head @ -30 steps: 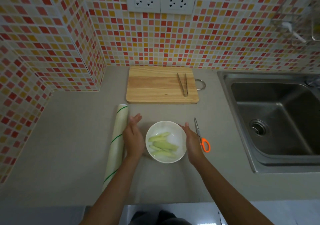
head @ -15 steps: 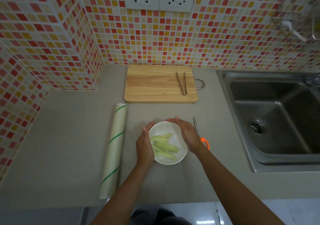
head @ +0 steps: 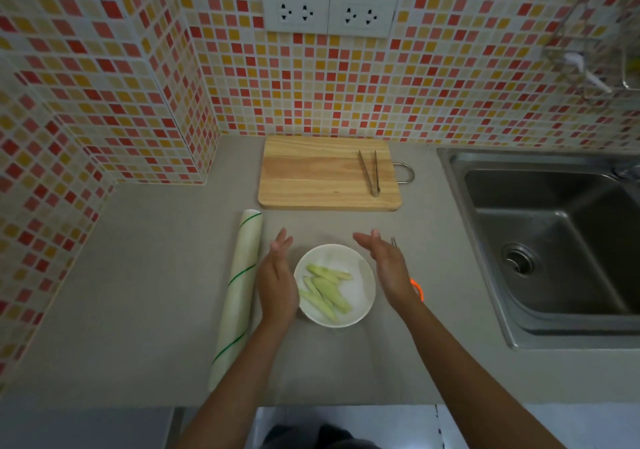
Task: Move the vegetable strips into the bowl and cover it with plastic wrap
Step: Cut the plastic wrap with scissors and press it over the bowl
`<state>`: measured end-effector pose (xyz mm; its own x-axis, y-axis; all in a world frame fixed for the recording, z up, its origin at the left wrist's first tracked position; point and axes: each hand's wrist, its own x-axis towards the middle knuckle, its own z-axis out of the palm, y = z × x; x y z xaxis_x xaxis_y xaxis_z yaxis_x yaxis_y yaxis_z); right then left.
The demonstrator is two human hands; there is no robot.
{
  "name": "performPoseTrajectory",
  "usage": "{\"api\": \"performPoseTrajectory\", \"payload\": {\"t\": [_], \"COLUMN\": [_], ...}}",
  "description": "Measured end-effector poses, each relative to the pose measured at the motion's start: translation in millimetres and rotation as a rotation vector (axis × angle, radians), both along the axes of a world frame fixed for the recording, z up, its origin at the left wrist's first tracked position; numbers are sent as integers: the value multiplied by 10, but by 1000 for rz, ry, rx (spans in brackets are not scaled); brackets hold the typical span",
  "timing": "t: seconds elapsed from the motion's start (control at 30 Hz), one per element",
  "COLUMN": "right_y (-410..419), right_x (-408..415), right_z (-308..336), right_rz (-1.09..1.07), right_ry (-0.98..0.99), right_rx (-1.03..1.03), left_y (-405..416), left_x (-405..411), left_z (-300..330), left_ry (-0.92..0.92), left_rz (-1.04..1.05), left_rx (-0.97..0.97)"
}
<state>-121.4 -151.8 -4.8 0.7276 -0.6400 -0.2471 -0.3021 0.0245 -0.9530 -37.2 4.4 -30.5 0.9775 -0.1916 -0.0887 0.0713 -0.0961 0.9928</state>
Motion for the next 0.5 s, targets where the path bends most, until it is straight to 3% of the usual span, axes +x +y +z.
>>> {"api": "performPoseTrajectory", "payload": {"t": [0.07,0.17,0.5], "right_y": [-59,-40,-11], "right_x": [95,222,313], "right_z": [83,87,-81], "right_rz": [171,343,284], "right_ry": [-16,65,115], "right_rx": [34,110,90], "left_y": [-52,-118,-133], "left_x": [-152,-282,-270], "left_z": [-35,-103,-132], "left_ry": [101,134,81], "left_rz": [18,25,60], "left_rx": [-96,-60,-16]}}
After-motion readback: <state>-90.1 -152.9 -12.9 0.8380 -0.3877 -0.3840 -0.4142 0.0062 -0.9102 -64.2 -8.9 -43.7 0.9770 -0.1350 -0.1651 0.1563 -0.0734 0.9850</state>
